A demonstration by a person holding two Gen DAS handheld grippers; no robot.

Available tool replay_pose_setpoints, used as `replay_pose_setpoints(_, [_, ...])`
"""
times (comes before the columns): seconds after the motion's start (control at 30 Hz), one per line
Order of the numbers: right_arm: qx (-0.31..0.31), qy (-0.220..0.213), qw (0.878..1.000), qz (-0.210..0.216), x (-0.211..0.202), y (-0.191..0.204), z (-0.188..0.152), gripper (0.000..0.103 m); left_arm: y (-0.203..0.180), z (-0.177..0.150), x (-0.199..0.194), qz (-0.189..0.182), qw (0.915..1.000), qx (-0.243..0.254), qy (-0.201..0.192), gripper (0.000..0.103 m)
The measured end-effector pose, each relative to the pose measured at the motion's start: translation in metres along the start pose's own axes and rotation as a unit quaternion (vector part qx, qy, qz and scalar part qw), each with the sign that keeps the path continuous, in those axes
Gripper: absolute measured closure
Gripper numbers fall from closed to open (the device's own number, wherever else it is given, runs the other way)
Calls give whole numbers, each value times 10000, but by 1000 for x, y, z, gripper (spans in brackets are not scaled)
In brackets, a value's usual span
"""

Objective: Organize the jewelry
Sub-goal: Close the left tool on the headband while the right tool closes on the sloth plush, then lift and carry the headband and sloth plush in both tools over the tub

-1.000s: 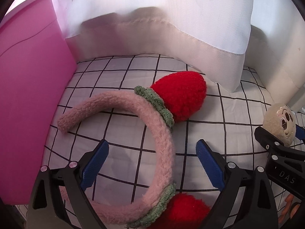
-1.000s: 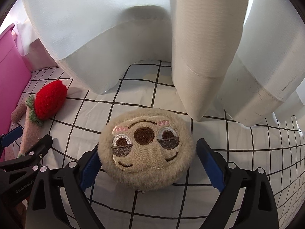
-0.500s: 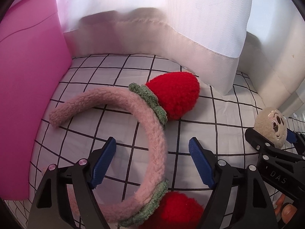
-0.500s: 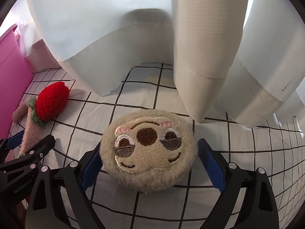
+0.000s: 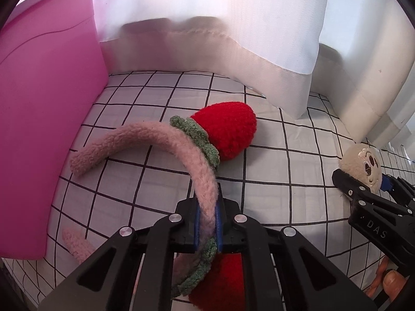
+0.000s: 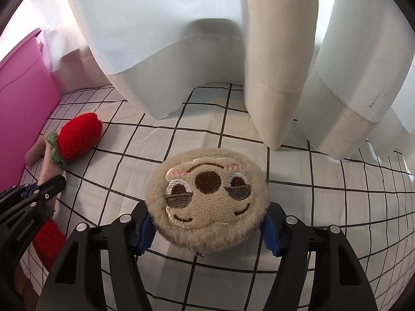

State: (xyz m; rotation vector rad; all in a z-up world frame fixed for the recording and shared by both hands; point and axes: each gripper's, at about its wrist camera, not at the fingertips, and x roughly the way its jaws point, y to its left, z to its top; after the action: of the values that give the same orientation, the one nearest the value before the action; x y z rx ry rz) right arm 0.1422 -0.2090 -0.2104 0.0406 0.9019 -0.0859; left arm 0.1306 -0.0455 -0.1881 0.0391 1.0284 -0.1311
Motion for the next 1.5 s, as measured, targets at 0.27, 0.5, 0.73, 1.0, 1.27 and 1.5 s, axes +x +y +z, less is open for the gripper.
replay_pose_setpoints(0.27, [22, -114, 9999, 70, -28, -2, -17, 39, 6, -7, -15, -21, 9999, 37, -105, 94])
replay_pose_setpoints(0.5, [17, -265, 9996, 134, -67, -1, -31, 39, 4, -16, -42, -85, 9995, 114, -289, 94])
replay_pose_setpoints(0.73, [6, -534, 9984, 166, -104, 7, -28, 40, 0, -24, -89, -172, 9980, 158, -591, 94])
replay_pose_setpoints(1.0, [-56, -1069, 9941, 193, -169, 8, -19, 39, -7, -24, -151, -253, 9937, 291, -1050, 94])
replay_pose_setpoints(1.27, [-258, -1591, 9864, 308, -225, 13, -8, 39, -15, -6, -211, -316, 9870, 296, -1547, 94])
replay_pose_setpoints(1.5, [-649, -2007, 9765, 448, -262, 39, 16, 39, -6, 20, -263, -91, 9773, 197, -2109, 94])
